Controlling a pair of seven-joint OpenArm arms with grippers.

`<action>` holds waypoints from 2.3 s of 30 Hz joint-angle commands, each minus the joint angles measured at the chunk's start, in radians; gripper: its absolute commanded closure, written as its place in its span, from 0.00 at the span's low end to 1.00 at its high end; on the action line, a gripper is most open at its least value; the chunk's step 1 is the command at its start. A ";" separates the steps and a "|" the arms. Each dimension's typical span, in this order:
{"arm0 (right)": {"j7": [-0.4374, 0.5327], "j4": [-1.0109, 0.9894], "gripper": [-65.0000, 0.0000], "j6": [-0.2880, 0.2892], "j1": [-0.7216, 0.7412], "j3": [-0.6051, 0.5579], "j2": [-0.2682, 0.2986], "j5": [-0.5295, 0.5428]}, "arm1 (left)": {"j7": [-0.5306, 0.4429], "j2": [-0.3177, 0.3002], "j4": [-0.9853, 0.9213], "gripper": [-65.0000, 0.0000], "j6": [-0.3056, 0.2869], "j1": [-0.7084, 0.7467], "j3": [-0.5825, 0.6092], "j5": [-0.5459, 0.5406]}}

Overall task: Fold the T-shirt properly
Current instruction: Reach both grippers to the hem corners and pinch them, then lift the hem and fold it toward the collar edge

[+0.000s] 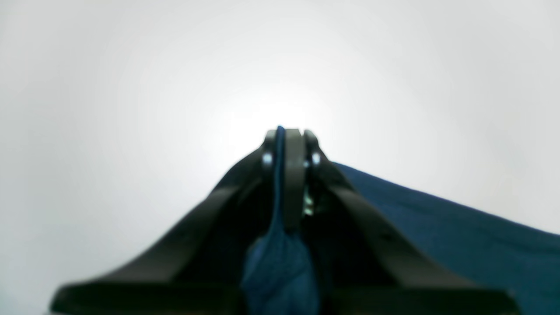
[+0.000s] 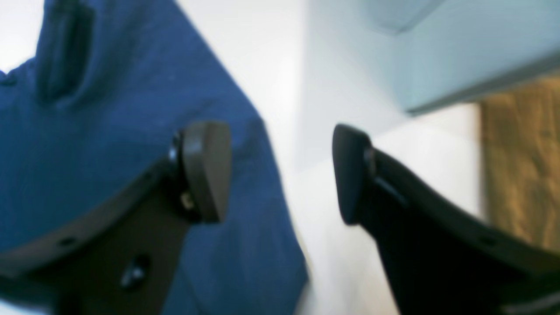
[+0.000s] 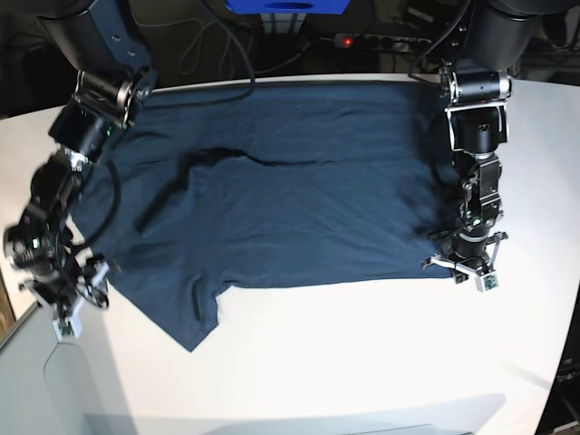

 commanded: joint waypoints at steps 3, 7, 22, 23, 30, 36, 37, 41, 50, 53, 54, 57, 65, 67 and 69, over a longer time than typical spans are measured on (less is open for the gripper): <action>0.133 -0.240 0.45 0.002 0.137 0.000 0.028 0.012 | 0.015 -0.010 0.015 1.00 0.006 -0.005 -0.001 0.002; 0.319 -0.553 0.45 -0.029 0.245 0.000 0.069 0.010 | 0.015 -0.013 0.013 1.00 0.006 -0.005 -0.001 0.006; 0.860 -0.952 0.45 -0.233 0.249 -0.318 0.134 0.012 | 0.013 -0.016 0.018 1.00 0.006 0.033 0.000 0.008; 0.863 -0.952 0.45 -0.236 0.242 -0.318 0.132 0.013 | 0.013 -0.016 0.018 1.00 0.006 0.035 0.000 0.008; 0.863 -0.952 0.45 -0.238 0.226 -0.324 0.132 0.012 | 0.013 -0.016 0.018 1.00 0.006 0.038 0.002 0.008; 0.859 -0.952 0.46 -0.238 0.202 -0.324 0.129 0.012 | 0.013 -0.016 0.015 1.00 0.006 0.038 0.003 0.008; 0.857 -0.952 0.46 -0.238 0.192 -0.325 0.129 0.012 | 0.013 -0.016 0.013 1.00 0.006 0.038 0.005 0.008; 0.857 -0.952 0.50 -0.238 0.177 -0.327 0.132 0.012 | 0.013 -0.014 0.012 1.00 0.006 0.041 0.005 0.008; 0.857 -0.948 1.00 -0.238 0.182 -0.325 0.134 0.012 | 0.013 -0.013 0.018 1.00 0.006 0.058 0.006 0.008; 0.862 -0.945 1.00 -0.238 0.185 -0.319 0.134 0.013 | 0.013 -0.013 0.018 1.00 0.006 0.058 0.002 0.008; 0.857 -0.929 1.00 -0.238 0.186 -0.319 0.134 0.013 | 0.013 -0.013 0.018 1.00 0.006 0.058 0.002 0.008; 0.852 -0.833 1.00 -0.238 0.163 -0.318 0.131 0.016 | 0.015 -0.013 0.021 1.00 0.006 0.058 0.000 0.003; 0.721 -0.483 1.00 -0.235 0.019 -0.276 0.128 0.018 | 0.049 -0.014 0.181 1.00 0.006 0.105 -0.001 0.000; 0.690 -0.405 1.00 -0.233 -0.015 -0.252 0.126 0.018 | 0.078 -0.014 0.265 1.00 0.006 0.136 -0.003 0.000; 0.668 -0.348 1.00 -0.232 -0.042 -0.238 0.126 0.020 | 0.087 -0.013 0.328 1.00 0.006 0.164 -0.003 0.000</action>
